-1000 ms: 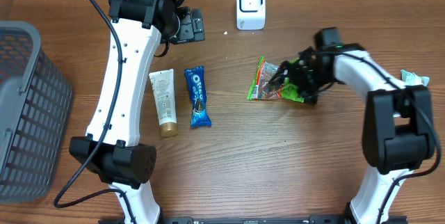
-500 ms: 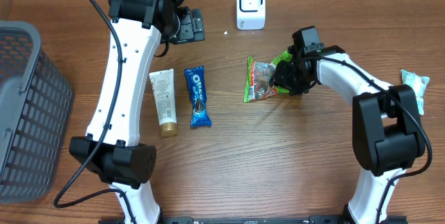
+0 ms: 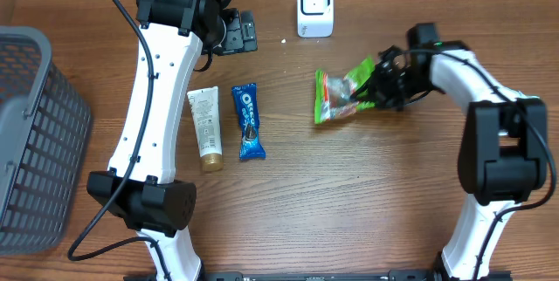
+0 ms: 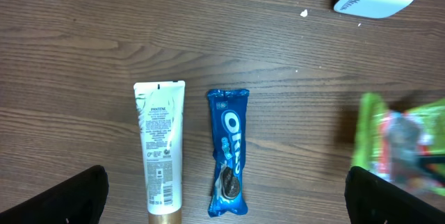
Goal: Scan the item barcode
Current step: 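Lift the green snack bag with the right gripper toward the scanner, then hold the green snack bag barcode in front of the white scanner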
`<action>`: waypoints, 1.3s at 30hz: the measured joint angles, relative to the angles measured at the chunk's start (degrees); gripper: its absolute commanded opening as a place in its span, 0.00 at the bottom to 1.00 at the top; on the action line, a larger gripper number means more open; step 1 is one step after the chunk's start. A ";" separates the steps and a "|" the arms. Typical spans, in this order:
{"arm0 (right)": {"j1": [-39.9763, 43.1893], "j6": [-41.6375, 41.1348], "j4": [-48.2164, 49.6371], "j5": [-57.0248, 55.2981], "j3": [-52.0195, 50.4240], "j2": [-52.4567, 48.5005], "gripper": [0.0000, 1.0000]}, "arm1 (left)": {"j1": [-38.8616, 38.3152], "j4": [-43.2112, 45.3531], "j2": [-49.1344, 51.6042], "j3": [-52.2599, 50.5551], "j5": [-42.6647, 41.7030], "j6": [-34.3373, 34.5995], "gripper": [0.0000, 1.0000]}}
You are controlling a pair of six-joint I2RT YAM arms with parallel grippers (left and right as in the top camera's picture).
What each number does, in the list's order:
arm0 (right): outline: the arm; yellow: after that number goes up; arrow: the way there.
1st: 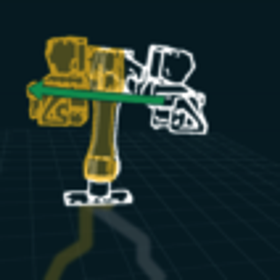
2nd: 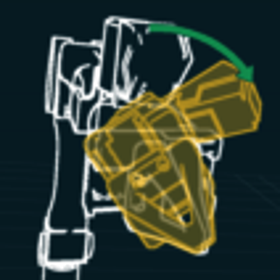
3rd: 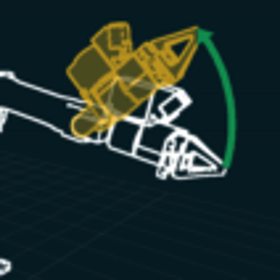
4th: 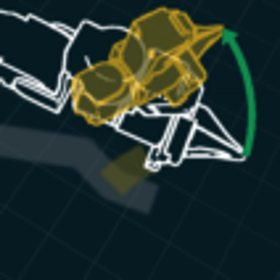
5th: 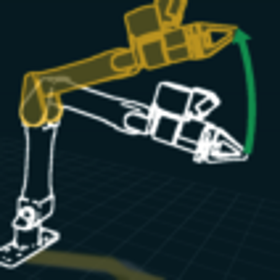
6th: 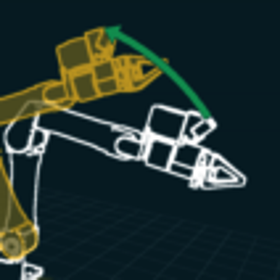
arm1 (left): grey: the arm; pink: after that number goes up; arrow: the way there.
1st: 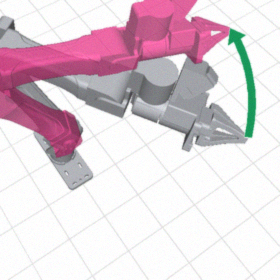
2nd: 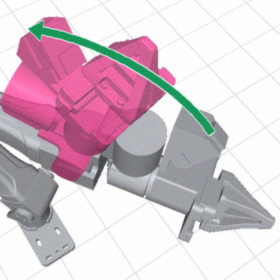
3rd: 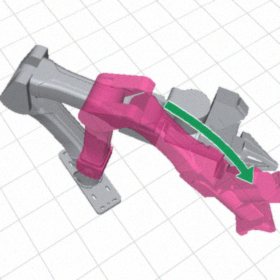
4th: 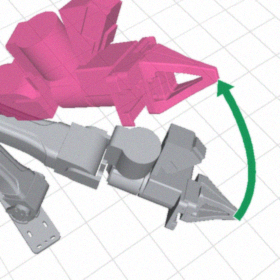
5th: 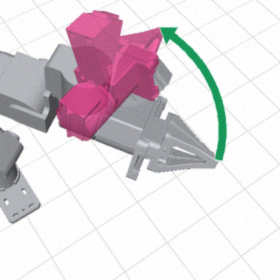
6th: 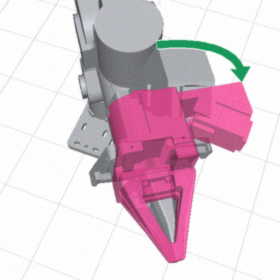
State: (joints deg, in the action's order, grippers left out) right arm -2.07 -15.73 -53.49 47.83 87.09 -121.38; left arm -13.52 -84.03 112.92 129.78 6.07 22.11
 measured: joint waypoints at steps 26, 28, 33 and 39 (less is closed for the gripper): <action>6.97 1.77 -4.70 11.87 3.91 24.39 0.04 | 0.00 0.00 0.00 0.00 0.00 0.00 1.00; 6.97 1.38 -4.79 11.91 3.91 24.70 0.04 | 0.00 0.00 0.00 0.00 0.00 0.00 1.00; 6.97 0.92 -5.51 11.89 3.91 24.79 0.04 | 0.00 0.00 0.00 0.00 0.00 0.00 1.00; 6.97 0.76 -6.38 12.96 3.91 25.14 0.04 | 0.00 0.00 0.00 0.00 0.00 0.00 1.00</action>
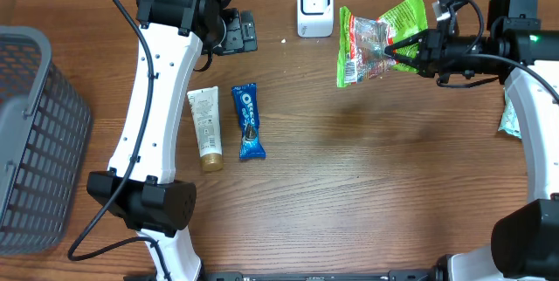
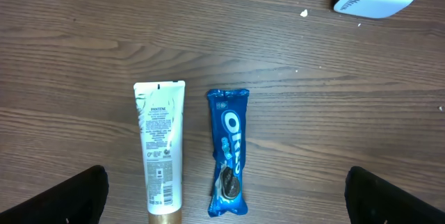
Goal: Scan the item barcode
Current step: 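Hold the green snack bag barcode in front of the white scanner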
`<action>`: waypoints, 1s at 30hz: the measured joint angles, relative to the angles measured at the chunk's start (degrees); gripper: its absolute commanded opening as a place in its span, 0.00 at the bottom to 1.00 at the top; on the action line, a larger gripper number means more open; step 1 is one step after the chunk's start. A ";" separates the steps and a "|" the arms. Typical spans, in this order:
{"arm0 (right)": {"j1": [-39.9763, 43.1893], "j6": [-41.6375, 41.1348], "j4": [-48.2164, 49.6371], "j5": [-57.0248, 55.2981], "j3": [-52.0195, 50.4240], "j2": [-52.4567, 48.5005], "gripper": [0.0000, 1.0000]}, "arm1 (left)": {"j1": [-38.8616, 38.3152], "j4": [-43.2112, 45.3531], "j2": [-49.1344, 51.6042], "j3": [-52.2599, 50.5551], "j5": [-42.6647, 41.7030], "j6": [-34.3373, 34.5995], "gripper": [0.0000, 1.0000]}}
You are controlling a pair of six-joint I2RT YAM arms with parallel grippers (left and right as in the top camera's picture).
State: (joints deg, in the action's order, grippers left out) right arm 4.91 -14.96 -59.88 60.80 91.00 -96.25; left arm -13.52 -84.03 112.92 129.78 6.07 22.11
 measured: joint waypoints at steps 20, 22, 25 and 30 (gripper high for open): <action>-16.63 -0.42 6.97 -48.81 0.00 1.51 0.04 | 0.00 0.00 0.00 0.00 0.00 0.00 1.00; -20.65 -0.09 11.74 -57.29 0.00 1.46 0.04 | 0.00 0.00 0.00 0.00 0.00 0.00 1.00; -26.05 2.80 22.84 -71.10 0.02 0.07 0.04 | 0.00 0.04 0.00 0.00 0.02 0.00 1.00; -28.74 13.53 43.34 -84.21 0.37 -8.04 0.04 | 0.00 -0.11 0.00 0.00 0.00 0.00 1.00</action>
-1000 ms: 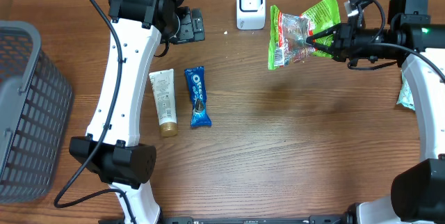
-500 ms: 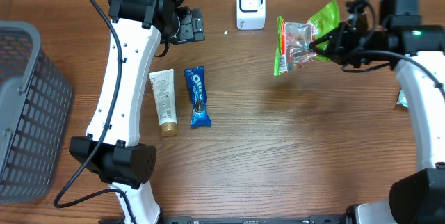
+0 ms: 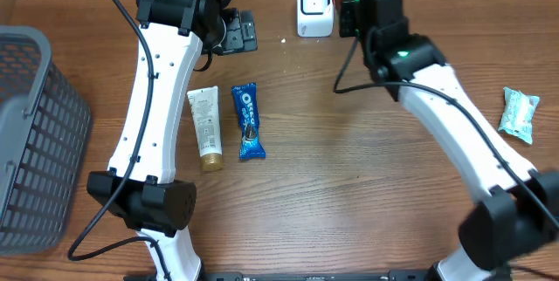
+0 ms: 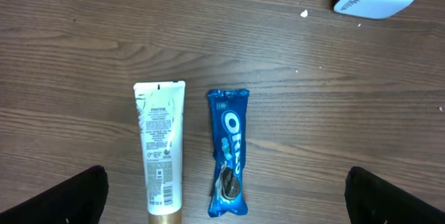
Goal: Scan the item barcode
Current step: 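Hold the green snack bag barcode in front of the white scanner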
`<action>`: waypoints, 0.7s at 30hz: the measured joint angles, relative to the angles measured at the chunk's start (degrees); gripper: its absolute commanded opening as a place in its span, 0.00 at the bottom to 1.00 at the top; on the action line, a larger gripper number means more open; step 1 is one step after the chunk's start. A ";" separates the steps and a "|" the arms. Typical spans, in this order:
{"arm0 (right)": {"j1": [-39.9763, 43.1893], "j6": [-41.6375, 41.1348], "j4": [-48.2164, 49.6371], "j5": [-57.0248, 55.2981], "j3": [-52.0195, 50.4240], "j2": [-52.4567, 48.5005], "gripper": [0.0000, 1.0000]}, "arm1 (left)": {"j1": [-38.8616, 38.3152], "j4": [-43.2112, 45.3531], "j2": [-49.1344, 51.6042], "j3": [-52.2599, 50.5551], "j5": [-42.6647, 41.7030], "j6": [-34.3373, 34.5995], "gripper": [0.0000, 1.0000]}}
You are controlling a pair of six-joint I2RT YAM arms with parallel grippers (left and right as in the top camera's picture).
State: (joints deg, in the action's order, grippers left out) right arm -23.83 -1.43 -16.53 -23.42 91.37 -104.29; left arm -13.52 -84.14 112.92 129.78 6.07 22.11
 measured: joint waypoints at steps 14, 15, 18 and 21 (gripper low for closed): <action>0.02 36.35 32.13 -2.03 0.00 -17.59 0.04 | 0.00 0.13 0.02 -0.02 0.00 0.00 1.00; 0.00 37.20 33.14 -1.09 0.00 -17.99 0.04 | 0.00 0.13 0.00 -0.02 0.00 0.00 1.00; 0.00 40.04 35.36 2.10 0.02 -18.47 0.04 | 0.00 0.13 0.02 -0.02 0.00 0.00 1.00; 0.00 44.83 37.18 4.61 0.02 -19.74 0.04 | 0.00 0.11 0.00 -0.02 0.00 0.00 1.00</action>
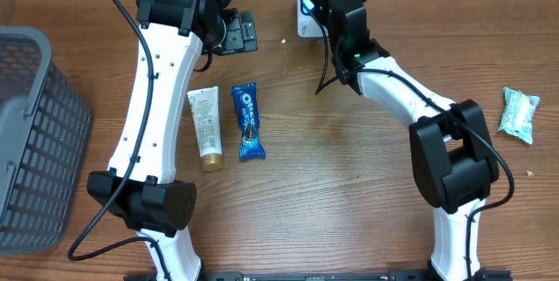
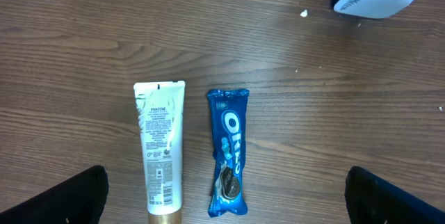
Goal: Scan the item barcode
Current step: 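Hold the green snack bag barcode in front of the white scanner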
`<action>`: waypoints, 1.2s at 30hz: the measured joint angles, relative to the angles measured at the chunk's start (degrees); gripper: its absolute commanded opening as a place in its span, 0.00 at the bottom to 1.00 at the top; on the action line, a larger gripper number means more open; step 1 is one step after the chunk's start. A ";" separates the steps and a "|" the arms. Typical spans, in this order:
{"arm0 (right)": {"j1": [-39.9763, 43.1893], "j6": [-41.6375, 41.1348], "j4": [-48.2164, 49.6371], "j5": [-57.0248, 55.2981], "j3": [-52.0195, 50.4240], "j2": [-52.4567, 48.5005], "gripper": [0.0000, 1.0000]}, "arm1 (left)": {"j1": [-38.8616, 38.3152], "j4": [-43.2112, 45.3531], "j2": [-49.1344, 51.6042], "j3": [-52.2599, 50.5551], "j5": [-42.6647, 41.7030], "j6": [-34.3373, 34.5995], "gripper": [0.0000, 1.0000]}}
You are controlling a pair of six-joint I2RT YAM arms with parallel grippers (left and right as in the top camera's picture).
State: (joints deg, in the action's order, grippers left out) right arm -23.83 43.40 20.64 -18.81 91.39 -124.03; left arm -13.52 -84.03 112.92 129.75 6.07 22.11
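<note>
The white barcode scanner [image 1: 305,24] stands at the table's far edge, mostly covered in the overhead view by my right wrist. My right gripper is at the top edge of that view, above the scanner. Only a sliver of the green snack bag shows there, so the grip itself is barely visible. My left gripper [image 1: 238,32] [image 2: 228,197] hangs open and empty over the table, left of the scanner. Its dark fingertips [image 2: 73,196] frame a cream Pantene tube [image 2: 160,147] and a blue Oreo pack [image 2: 228,153].
A grey mesh basket [image 1: 35,141] fills the left edge. A pale mint packet [image 1: 518,113] lies at the far right. The tube [image 1: 205,128] and the Oreo pack [image 1: 248,122] lie side by side left of centre.
My right arm has swung further left and back, so its wrist now covers the scanner and the gripper sits at the frame's top edge. The left arm and the table items have not moved.
My right gripper first held the green snack bag low over the table right of centre. Then it held the bag raised, to the right of the scanner. Then the arm stood beside the scanner, and now over it. The left arm stayed still throughout.
</note>
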 measured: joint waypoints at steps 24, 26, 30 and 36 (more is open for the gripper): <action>0.00 11.02 11.26 6.03 -0.02 -5.75 0.04 | 0.00 0.00 0.02 0.00 0.00 0.00 1.00; 0.00 11.06 11.23 6.23 -0.02 -5.75 0.04 | 0.00 0.00 0.02 0.00 0.00 0.00 1.00; 0.02 11.10 11.58 6.40 -0.02 -5.75 0.04 | 0.00 0.00 0.00 0.00 0.00 0.00 1.00; -0.17 11.08 16.92 5.66 0.00 -5.57 0.04 | 0.00 0.00 0.02 0.00 0.00 0.00 1.00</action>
State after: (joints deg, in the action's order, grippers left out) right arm -24.01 54.48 37.56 -13.15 91.39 -129.60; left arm -13.52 -84.03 112.95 129.75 6.07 22.11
